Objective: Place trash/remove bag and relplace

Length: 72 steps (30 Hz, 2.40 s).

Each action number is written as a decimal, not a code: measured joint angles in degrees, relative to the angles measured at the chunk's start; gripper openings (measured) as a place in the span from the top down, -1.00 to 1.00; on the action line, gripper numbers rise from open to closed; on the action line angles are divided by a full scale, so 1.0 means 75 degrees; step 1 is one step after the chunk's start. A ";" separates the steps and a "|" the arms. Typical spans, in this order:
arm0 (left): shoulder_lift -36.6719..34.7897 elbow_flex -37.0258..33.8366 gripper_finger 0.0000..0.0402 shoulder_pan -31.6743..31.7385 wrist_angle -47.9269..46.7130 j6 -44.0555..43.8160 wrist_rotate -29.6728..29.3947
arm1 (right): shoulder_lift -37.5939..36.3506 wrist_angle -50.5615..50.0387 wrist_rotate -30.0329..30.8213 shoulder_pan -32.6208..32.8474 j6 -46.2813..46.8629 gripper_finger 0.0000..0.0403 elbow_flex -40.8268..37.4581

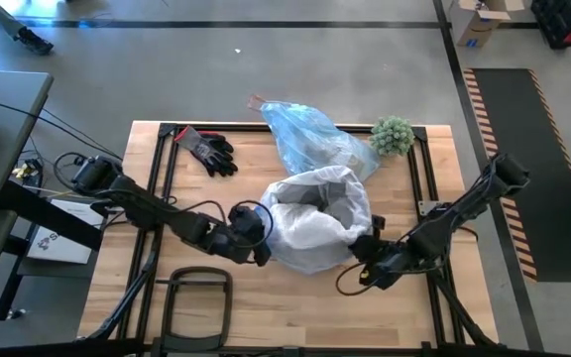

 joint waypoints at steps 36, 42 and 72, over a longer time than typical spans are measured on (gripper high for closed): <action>0.0098 -0.0079 1.00 -0.0043 -0.1716 -0.0939 0.1178 | -0.0049 -0.1843 0.0392 0.0098 0.0190 1.00 0.0435; -0.0398 0.0379 1.00 -0.0695 -0.1712 -0.1027 0.0628 | -0.0112 -0.3937 0.0020 0.0429 0.0847 1.00 0.2098; -0.0680 0.1626 1.00 -0.0030 -0.2150 0.1141 -0.0619 | -0.1750 -0.0967 -0.3153 -0.6813 -0.3547 1.00 0.2993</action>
